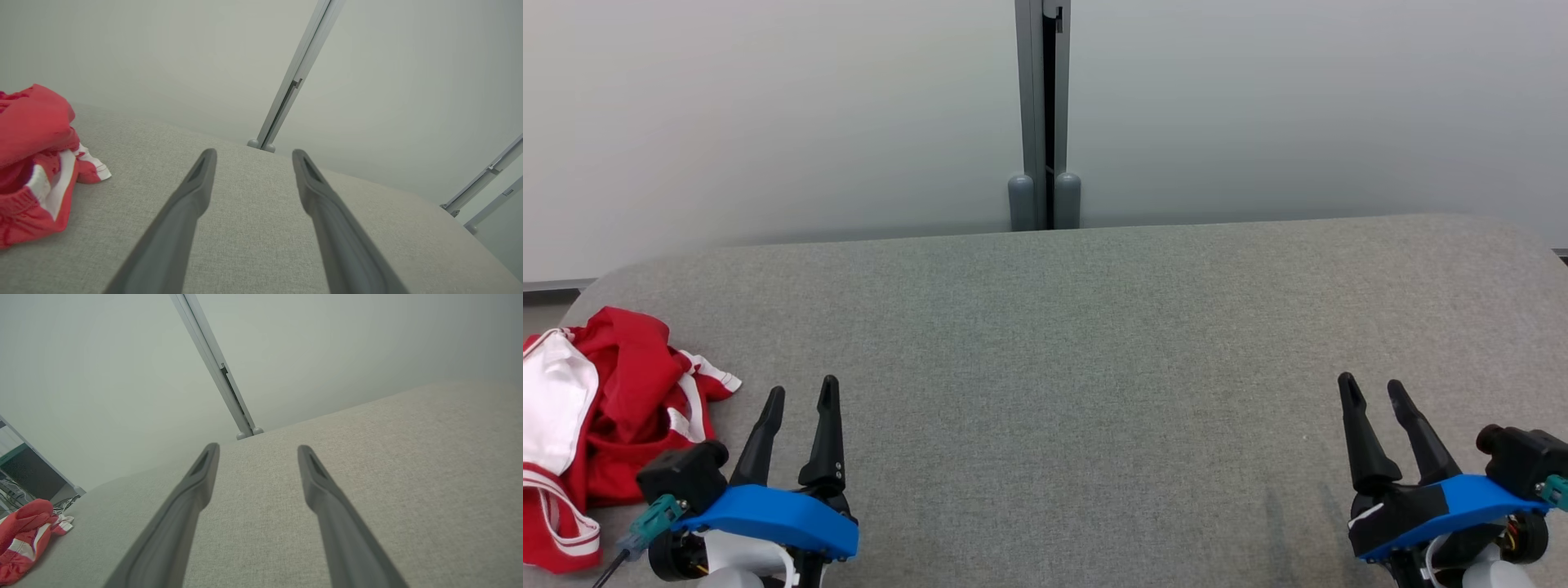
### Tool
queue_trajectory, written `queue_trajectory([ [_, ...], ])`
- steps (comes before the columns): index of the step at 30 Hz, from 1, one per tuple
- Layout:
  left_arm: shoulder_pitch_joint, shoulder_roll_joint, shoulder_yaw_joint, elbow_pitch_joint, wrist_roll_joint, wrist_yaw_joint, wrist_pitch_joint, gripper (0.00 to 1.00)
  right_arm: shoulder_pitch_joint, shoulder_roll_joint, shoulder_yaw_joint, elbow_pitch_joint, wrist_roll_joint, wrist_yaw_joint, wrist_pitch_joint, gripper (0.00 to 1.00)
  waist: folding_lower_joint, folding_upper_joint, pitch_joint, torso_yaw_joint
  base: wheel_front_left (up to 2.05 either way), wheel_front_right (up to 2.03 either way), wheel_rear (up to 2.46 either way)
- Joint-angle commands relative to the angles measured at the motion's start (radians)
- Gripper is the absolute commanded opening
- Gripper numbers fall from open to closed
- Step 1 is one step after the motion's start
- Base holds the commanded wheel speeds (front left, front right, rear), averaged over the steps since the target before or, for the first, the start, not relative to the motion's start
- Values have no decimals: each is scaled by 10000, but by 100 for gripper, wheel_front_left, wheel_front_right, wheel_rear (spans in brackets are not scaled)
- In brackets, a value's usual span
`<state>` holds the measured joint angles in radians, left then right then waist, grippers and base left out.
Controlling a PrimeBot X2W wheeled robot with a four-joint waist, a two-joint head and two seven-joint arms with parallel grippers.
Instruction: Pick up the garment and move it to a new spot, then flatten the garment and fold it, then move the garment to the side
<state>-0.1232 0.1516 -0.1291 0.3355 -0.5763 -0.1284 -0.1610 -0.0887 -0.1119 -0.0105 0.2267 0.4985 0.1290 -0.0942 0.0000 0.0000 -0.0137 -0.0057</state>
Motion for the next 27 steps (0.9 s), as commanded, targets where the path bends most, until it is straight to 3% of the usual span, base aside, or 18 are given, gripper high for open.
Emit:
queue_trajectory([
  [1,-236,83,-33,-1,289,32,-114,100,-77,-8,-54,-67,-313,19,-79,100,0,0,-8,4,0,0,0],
  [27,-467,142,-329,1219,2277,205,-705,100,64,213,-130,179,-2476,24,-247,100,0,0,-37,-13,0,0,0],
])
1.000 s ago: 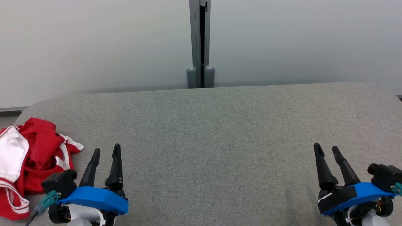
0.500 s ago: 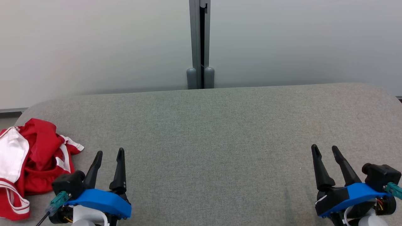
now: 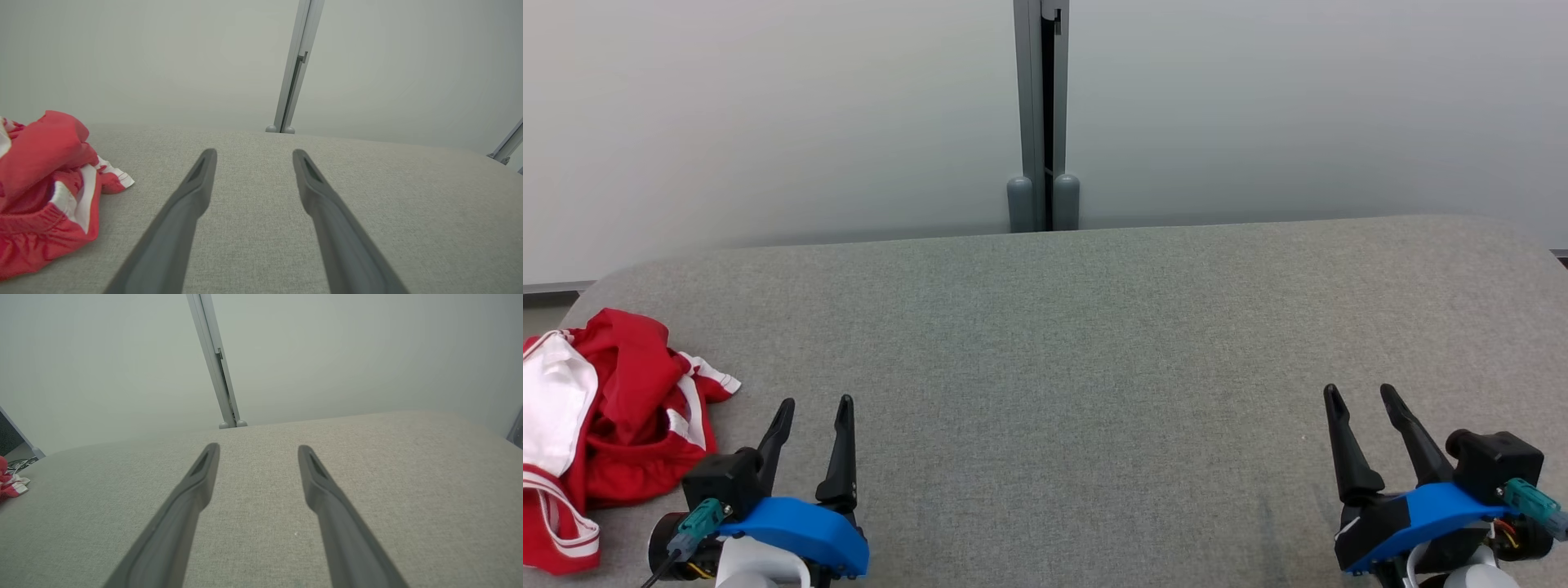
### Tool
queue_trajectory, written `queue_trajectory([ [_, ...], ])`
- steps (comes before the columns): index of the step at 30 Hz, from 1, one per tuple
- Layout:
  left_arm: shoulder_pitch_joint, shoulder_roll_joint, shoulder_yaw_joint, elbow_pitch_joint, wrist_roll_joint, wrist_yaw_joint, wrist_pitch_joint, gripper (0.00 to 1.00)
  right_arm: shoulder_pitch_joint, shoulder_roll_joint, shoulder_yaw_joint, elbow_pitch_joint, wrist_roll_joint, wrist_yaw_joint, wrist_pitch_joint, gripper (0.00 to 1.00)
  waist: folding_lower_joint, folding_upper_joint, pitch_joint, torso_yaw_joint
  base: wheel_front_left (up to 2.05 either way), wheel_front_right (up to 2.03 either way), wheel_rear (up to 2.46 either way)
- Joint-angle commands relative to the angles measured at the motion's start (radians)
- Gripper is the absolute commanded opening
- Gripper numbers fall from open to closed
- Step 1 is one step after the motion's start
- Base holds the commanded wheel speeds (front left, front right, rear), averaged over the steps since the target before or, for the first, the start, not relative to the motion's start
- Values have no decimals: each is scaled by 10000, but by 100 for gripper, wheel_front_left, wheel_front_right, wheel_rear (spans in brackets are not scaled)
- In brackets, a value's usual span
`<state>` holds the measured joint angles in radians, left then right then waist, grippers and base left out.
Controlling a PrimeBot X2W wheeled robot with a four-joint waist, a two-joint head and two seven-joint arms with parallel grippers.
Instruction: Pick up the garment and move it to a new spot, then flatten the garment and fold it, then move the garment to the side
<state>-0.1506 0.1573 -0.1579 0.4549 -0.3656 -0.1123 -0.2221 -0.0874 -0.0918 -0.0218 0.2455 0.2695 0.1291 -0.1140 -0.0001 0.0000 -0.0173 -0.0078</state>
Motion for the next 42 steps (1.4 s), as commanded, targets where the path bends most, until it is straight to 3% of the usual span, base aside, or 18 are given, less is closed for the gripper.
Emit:
queue_trajectory([
  [1,-193,85,-41,24,170,44,-93,100,51,12,-17,-9,-186,22,-49,100,1,0,-1,8,0,0,0],
  [21,-306,109,-120,478,1273,161,-458,100,66,132,-135,103,-1599,24,-369,100,1,0,7,74,0,0,0],
  [30,-274,98,-21,563,1134,163,-444,100,74,197,-233,150,-1420,24,-420,100,1,0,39,144,0,0,0],
  [42,-459,-2,23,590,1194,318,-444,100,130,190,-284,-24,-1390,18,-466,100,1,0,144,1049,0,0,0],
])
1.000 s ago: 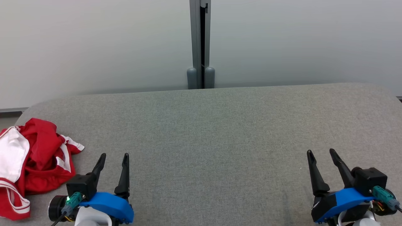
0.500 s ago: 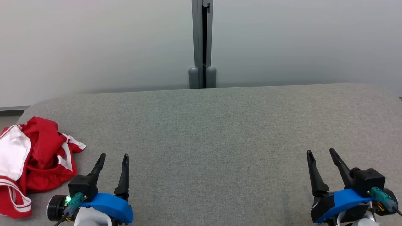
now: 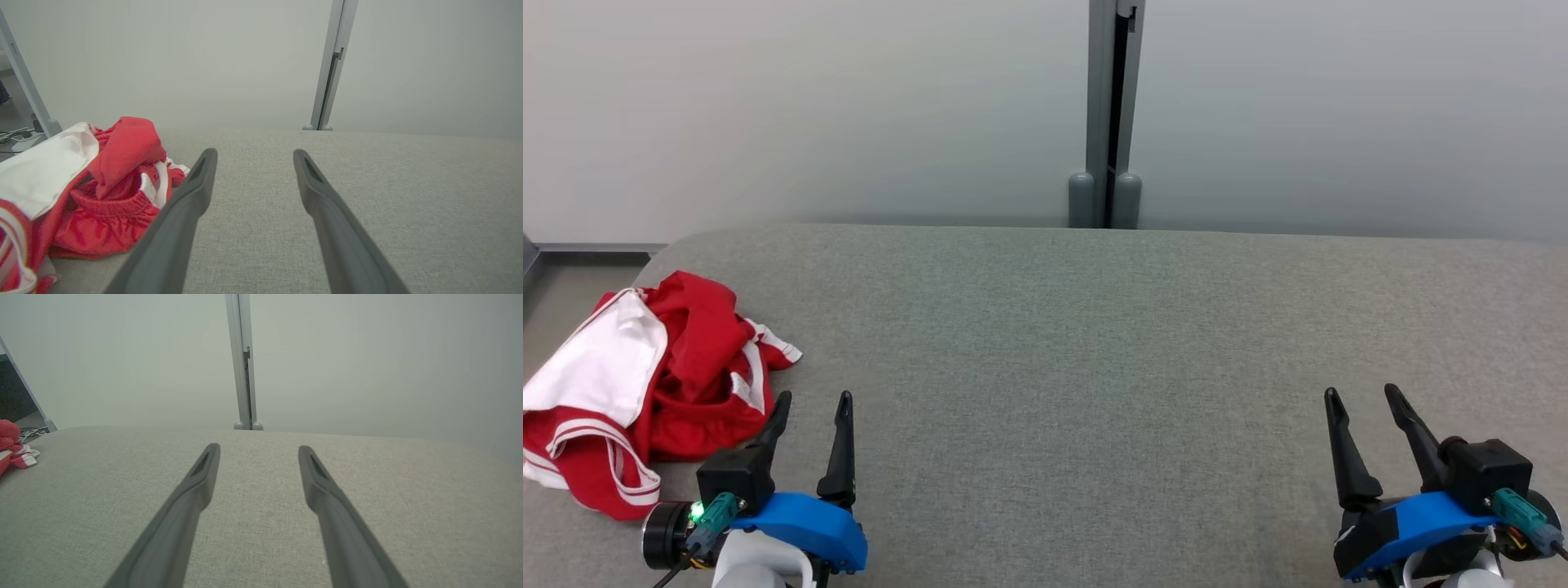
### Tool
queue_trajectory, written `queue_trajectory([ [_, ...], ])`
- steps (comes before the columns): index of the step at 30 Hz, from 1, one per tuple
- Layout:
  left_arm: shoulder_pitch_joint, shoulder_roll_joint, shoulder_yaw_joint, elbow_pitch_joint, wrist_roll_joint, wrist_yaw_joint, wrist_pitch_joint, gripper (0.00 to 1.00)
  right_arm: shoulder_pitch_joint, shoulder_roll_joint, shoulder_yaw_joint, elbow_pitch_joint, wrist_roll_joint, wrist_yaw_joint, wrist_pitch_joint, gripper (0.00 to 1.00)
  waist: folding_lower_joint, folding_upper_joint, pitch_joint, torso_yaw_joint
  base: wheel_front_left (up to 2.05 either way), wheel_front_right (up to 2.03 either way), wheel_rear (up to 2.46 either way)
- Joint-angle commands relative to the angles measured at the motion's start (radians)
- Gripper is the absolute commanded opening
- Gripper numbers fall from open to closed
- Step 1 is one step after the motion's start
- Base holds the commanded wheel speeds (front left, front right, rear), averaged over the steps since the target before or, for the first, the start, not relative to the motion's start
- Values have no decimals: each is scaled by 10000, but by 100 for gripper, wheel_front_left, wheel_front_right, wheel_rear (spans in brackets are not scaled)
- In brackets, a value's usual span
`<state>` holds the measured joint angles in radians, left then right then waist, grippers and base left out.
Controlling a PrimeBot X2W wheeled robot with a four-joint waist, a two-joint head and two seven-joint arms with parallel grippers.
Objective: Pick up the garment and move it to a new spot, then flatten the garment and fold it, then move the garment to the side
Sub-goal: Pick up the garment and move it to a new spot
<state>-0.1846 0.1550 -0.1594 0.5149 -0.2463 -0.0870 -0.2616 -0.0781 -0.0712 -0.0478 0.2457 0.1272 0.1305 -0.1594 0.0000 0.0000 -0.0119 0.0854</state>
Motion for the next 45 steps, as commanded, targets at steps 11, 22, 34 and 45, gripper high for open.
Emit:
queue_trajectory([
  [11,-53,39,348,-89,-75,170,-49,100,6,0,45,-231,59,5,18,100,0,0,175,1346,0,0,0],
  [22,-47,28,751,-214,-161,295,-48,100,-30,26,156,-444,87,3,86,100,0,0,362,2625,0,0,0],
  [34,41,-46,1102,-385,-98,225,-48,100,-107,44,185,-616,57,5,177,100,0,0,590,3113,0,0,0],
  [45,-1581,-153,1179,1110,-272,85,0,100,-643,-334,222,-1099,-2,5,514,100,0,0,1792,2820,0,0,0],
])
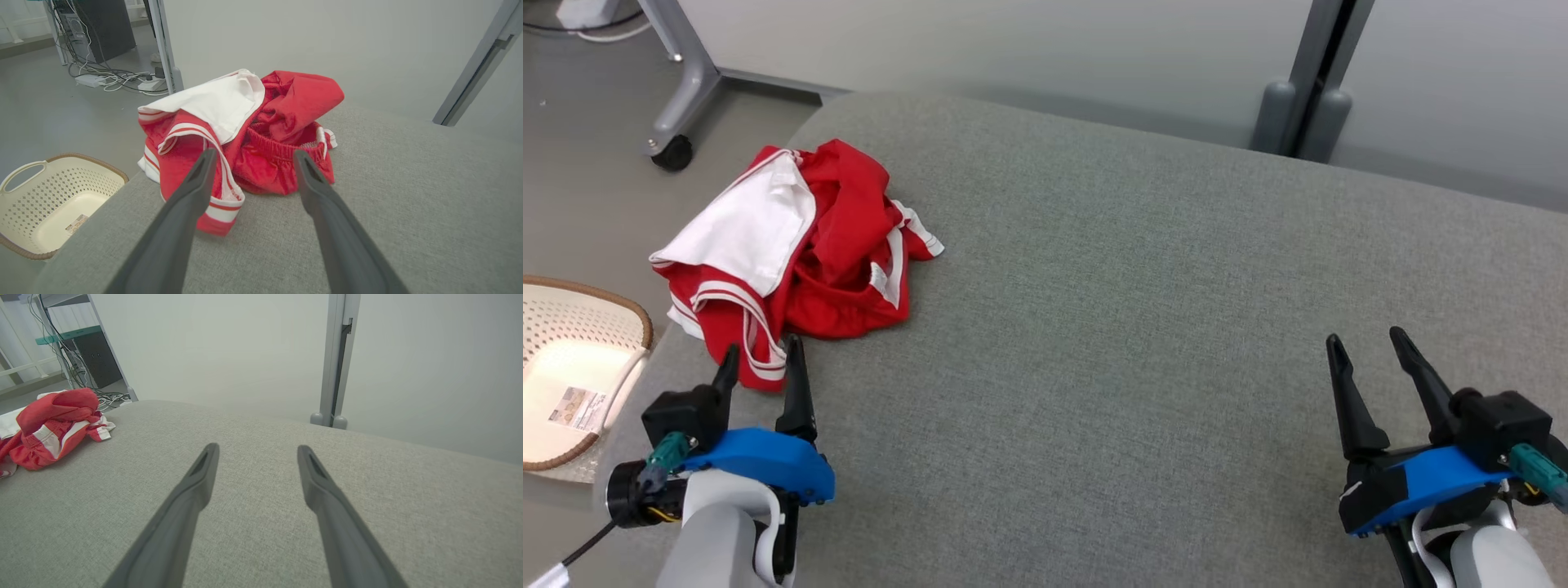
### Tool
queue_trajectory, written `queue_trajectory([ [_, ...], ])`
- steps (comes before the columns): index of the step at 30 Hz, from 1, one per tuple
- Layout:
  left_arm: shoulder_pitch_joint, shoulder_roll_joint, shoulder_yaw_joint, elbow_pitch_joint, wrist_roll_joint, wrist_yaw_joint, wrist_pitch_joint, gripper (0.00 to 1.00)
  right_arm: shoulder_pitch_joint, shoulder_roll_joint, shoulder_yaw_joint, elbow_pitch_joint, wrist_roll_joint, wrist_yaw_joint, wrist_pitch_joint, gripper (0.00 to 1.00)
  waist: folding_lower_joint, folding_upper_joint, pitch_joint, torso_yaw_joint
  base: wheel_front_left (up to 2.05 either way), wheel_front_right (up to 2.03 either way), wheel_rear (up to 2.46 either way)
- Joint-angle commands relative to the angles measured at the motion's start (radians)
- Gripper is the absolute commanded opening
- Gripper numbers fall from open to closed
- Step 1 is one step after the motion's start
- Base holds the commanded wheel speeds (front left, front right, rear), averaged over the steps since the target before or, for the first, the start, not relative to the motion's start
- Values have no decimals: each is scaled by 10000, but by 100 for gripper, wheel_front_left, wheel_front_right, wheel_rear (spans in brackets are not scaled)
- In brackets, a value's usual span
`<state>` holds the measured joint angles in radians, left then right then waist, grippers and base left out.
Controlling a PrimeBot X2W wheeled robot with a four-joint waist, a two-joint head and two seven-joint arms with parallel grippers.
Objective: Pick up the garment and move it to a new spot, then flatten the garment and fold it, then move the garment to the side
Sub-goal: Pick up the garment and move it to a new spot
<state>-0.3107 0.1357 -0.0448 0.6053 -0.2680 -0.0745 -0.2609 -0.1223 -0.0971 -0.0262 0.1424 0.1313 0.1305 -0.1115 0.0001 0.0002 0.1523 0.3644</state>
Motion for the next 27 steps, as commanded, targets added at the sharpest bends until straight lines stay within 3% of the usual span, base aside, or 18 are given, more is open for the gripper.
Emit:
queue_trajectory([
  [1,-590,61,53,572,-120,-78,20,100,-278,-117,17,-144,-46,3,74,100,-1,-2,318,-27,0,0,0],
  [8,-2169,208,33,2913,-270,-196,134,100,-644,-377,9,-493,-78,5,362,100,-1,-2,1208,-286,0,0,0],
  [16,-3533,381,671,5130,-925,22,44,100,-933,-673,-86,-892,-22,5,645,100,-1,-2,1951,-420,0,0,0],
  [17,-3611,407,691,5320,-961,-25,40,45,-929,-692,-105,-919,-21,5,663,100,-1,-2,1971,-416,0,0,0],
  [18,-3709,462,723,5427,-1005,-23,16,0,-922,-706,-122,-939,-23,5,691,100,-1,-2,1987,-414,0,0,0],
  [22,-3745,560,760,5457,-961,-93,-49,0,-836,-672,-185,-918,-33,5,669,100,-1,-2,1889,-398,0,0,0],
  [27,-2949,730,890,3995,-521,235,-51,0,-568,-445,-183,-692,-8,5,440,100,-1,-2,1310,-417,0,0,0],
])
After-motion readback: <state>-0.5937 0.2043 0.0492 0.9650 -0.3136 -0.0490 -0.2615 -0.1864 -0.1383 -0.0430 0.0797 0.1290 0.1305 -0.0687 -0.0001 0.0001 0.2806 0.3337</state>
